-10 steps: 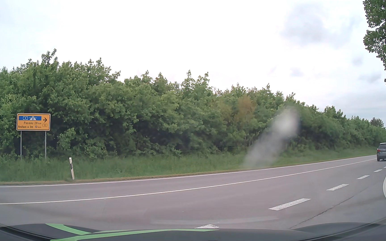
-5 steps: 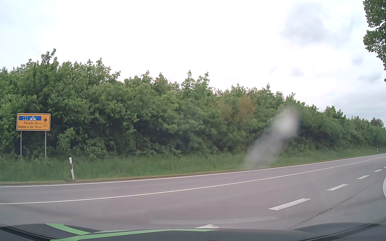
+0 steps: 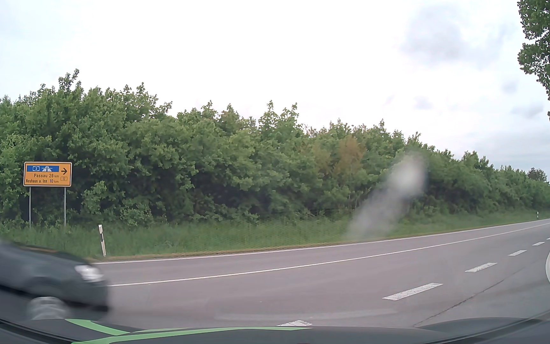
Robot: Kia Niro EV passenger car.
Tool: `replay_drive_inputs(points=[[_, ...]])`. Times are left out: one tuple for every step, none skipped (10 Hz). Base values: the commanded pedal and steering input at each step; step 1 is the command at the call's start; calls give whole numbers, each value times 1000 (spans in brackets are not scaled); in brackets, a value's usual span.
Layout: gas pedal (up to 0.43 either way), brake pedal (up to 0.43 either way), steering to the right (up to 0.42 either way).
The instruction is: Follow the waypoints while adhering to traffic rules and regulations
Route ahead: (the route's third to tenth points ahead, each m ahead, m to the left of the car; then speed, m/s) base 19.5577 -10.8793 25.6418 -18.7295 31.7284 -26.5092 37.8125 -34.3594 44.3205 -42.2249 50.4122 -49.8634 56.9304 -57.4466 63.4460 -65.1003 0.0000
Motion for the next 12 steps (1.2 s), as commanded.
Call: replay_drive_inputs(points=[[0, 226, 124], [0, 189, 124], [0, 171, 124], [0, 146, 124], [0, 116, 124], [0, 61, 124], [0, 0, 125], [0, 0, 124], [0, 0, 124], [0, 0, 124], [0, 0, 124], [28, 0, 125]])
